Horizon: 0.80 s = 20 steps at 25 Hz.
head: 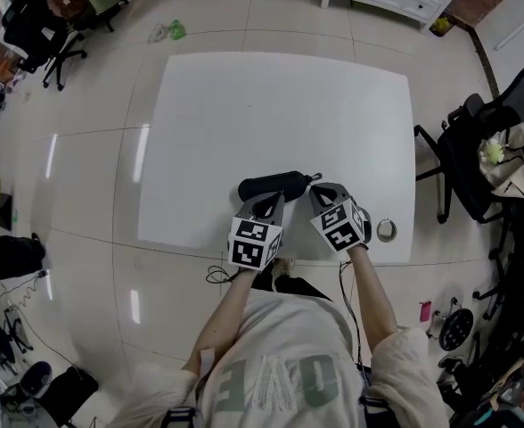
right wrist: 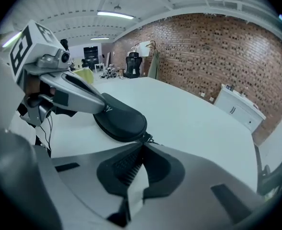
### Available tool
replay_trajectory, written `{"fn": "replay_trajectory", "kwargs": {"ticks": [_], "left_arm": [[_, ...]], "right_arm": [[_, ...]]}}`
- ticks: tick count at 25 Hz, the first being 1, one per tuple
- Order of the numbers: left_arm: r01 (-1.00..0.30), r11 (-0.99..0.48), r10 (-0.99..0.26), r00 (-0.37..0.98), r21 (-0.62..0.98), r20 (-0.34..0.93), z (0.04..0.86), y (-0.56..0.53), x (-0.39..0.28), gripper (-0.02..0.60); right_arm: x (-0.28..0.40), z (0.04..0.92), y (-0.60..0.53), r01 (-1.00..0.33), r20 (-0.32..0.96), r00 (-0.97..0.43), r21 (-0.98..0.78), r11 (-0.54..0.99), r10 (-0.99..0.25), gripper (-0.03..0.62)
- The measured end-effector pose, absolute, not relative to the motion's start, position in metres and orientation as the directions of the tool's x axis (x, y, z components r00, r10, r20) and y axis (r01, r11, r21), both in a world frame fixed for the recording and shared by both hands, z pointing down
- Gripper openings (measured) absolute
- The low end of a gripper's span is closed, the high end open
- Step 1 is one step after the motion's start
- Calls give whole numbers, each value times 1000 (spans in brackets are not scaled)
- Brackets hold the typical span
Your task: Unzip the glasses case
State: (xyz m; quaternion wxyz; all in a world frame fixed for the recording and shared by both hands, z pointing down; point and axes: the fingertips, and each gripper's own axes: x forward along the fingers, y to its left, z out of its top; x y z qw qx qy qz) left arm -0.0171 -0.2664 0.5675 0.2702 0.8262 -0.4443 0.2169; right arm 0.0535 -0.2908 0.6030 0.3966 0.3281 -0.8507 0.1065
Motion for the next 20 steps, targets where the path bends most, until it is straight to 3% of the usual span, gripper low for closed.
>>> {"fn": "replay_trajectory", "kwargs": {"ticks": [6, 12, 20], "left_arm": [[-858, -464, -663, 502, 221, 556, 541, -295, -19, 6], [-846, -523, -606, 455, 103, 653, 567, -272, -11, 6], [-849, -515, -585, 449, 118, 675, 573, -269, -8, 5]], "right_arm": [[34, 602, -249, -630, 733, -534, -13, 776, -421, 0], [15, 606, -203, -616, 717, -574, -61, 785, -395, 0], [28, 602, -227, -599, 717, -553, 12, 801, -424, 1]]}}
